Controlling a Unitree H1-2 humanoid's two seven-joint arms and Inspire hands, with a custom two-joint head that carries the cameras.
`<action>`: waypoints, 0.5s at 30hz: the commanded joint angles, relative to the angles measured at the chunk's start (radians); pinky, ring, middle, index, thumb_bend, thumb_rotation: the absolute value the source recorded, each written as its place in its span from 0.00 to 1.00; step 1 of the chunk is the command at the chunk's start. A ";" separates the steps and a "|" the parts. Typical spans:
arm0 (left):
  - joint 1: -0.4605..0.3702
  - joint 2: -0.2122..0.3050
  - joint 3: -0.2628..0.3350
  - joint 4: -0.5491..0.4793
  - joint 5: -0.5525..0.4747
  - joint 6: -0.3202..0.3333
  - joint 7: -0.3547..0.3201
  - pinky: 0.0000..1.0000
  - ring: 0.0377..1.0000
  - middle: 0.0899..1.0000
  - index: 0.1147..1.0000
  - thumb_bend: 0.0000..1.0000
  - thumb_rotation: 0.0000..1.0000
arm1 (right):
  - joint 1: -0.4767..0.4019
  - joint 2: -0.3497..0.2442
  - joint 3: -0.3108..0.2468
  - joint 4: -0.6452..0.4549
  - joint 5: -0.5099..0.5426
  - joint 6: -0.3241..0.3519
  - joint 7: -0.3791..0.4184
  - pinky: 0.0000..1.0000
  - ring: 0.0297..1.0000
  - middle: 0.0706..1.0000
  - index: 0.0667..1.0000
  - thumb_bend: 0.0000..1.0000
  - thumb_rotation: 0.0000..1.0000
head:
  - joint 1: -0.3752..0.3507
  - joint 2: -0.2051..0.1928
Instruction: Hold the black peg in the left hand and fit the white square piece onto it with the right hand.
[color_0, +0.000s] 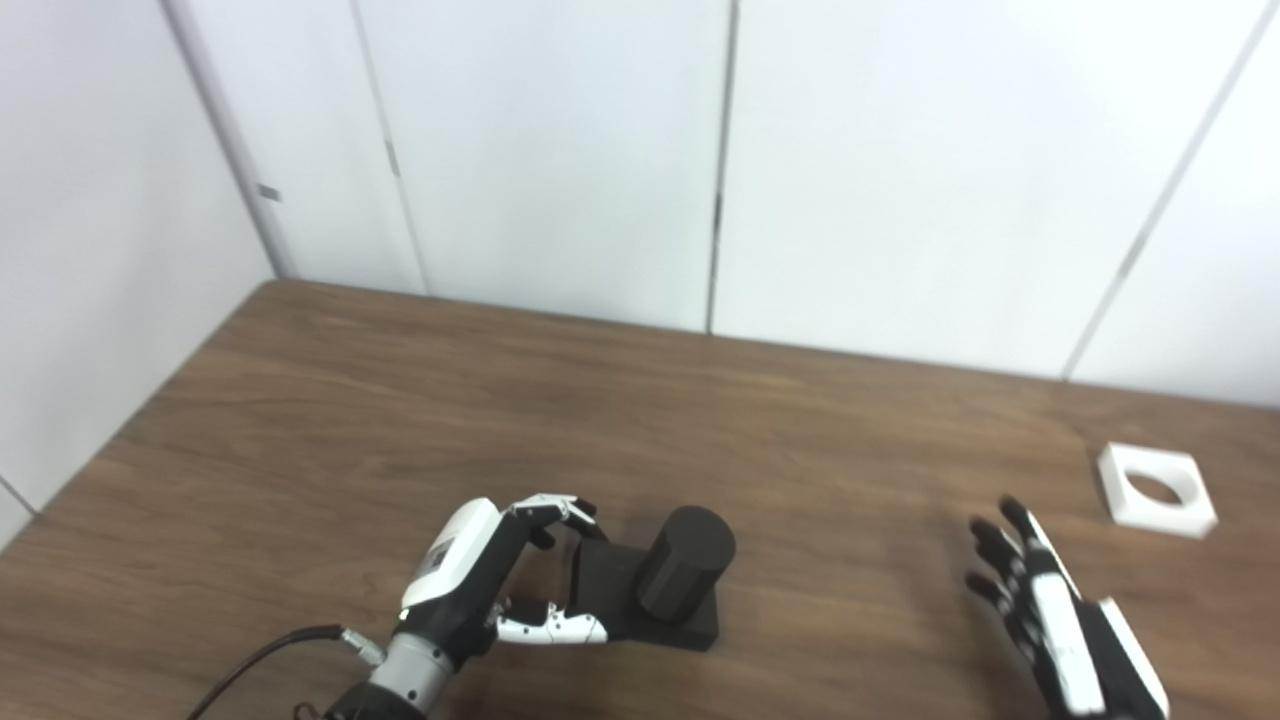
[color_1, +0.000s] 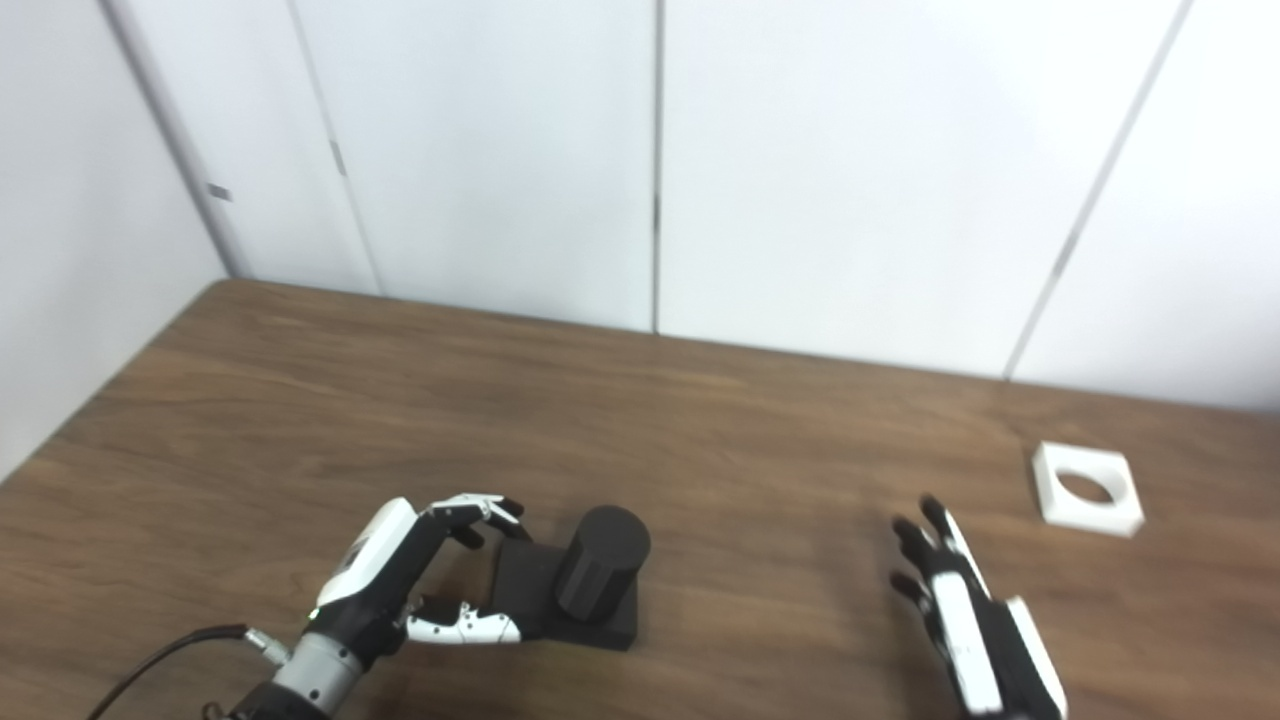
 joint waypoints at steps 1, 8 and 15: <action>0.009 0.007 -0.015 -0.038 -0.004 -0.071 0.005 0.69 0.80 0.76 0.42 0.51 0.05 | 0.069 0.008 0.014 -0.030 -0.009 -0.033 -0.012 0.86 0.94 0.92 0.97 0.45 1.00 | -0.013 0.010; 0.057 0.000 -0.063 -0.005 0.035 -0.152 0.002 0.70 0.81 0.76 0.42 0.51 0.05 | 0.060 0.027 0.026 -0.039 -0.019 -0.014 -0.025 0.82 0.92 0.90 0.96 0.49 1.00 | -0.069 0.051; 0.059 0.001 -0.101 0.038 0.107 -0.207 0.008 0.69 0.81 0.76 0.42 0.51 0.05 | 0.052 0.035 0.040 -0.059 -0.033 0.017 -0.038 0.82 0.92 0.90 0.95 0.49 1.00 | -0.097 0.079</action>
